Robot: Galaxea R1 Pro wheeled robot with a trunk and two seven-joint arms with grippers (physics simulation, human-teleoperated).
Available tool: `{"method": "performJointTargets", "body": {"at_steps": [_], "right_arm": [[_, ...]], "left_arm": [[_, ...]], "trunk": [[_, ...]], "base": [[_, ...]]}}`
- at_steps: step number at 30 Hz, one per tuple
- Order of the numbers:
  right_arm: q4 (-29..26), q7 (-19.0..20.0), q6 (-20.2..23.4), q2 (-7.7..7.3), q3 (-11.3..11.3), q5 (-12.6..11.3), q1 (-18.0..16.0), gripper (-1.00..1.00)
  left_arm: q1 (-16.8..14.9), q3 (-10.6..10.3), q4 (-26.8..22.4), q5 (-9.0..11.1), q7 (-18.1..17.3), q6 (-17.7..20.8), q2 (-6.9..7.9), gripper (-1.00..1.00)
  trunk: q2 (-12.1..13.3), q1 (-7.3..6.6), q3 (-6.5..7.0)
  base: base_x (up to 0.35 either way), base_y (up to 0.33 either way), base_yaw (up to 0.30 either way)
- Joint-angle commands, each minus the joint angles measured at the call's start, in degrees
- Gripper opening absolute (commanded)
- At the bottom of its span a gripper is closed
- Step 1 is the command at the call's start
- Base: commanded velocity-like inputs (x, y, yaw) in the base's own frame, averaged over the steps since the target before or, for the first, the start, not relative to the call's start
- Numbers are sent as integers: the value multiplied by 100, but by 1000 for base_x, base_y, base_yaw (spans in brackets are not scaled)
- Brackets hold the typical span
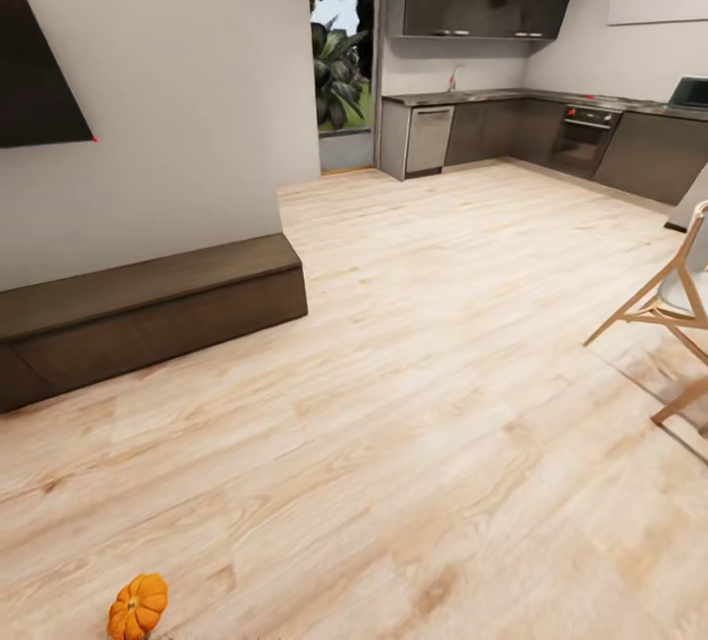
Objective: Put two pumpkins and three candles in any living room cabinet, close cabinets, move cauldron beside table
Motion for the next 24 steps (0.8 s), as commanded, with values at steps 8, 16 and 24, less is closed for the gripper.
{"method": "performJointTargets", "body": {"at_steps": [8,16,24], "right_arm": [[0,-2,0,0,0,0,0,100],[0,-2,0,0,0,0,0,100],[0,-2,0,1,0,-8,0,100]], "left_arm": [[0,-8,0,-8,0,0,-8,100],[0,-8,0,-9,0,0,-9,100],[0,-8,0,-9,0,0,-9,100]], "trunk": [[0,0,27],[0,0,44],[0,0,61]], "base": [[230,-71,286],[318,-95,286],[319,-95,286]]}}
